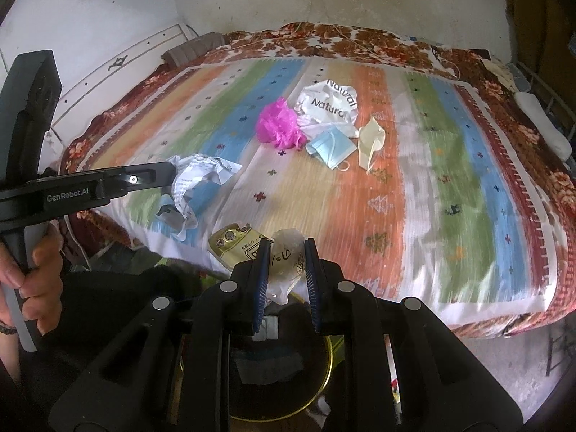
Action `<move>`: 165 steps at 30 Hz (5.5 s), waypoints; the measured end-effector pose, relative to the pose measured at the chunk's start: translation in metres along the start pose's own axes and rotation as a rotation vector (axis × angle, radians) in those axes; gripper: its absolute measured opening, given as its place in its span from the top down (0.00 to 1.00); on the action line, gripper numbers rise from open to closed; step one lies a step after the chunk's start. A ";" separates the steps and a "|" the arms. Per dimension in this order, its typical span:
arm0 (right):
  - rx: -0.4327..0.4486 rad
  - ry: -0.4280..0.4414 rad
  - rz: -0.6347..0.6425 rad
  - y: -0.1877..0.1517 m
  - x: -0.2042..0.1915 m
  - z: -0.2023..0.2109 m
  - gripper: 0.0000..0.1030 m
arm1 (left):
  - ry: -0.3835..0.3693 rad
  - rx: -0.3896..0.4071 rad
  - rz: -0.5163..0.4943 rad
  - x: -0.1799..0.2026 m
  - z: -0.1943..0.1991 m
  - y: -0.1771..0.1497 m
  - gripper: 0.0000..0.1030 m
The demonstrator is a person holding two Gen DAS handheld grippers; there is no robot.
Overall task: Collect trash
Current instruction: 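Carry both items over the gold-rimmed bin and open both tools to drop them, then move both open tools back toward the remaining trash on the blanket, then grasp the pink plastic bag with the left tool while the right tool grasps the white 'Natural' bag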
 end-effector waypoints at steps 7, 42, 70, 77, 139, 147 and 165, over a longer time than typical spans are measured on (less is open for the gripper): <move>-0.043 -0.015 0.010 -0.027 -0.005 -0.002 0.82 | 0.019 -0.028 0.004 -0.001 0.000 -0.025 0.90; -0.329 -0.001 -0.045 -0.115 -0.021 -0.052 0.63 | 0.145 -0.252 0.084 -0.025 -0.044 -0.109 0.65; -0.137 -0.012 -0.067 -0.042 -0.007 -0.037 0.33 | 0.148 -0.063 0.168 -0.051 -0.015 -0.026 0.25; -0.062 -0.014 -0.074 -0.008 0.007 -0.029 0.19 | 0.175 -0.017 0.156 -0.062 -0.014 0.007 0.09; 0.069 0.039 -0.357 0.224 0.047 -0.185 0.09 | 0.135 0.017 0.087 -0.150 -0.166 0.129 0.06; 0.045 0.033 -0.394 0.239 0.050 -0.224 0.10 | 0.085 0.037 0.105 -0.151 -0.188 0.142 0.07; -0.056 0.003 -0.454 0.242 0.062 -0.307 0.68 | 0.090 0.042 0.175 -0.168 -0.207 0.149 0.70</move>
Point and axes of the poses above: each gripper's, at about its wrist camera, not at the fingertips, and z roughly against the way its jaws point, x to its right, y to its top, the point moved 9 cm from there along -z, roughly the way its jaws point, and after that the axes turned 9 degrees about -y, right-handed, at the moved point
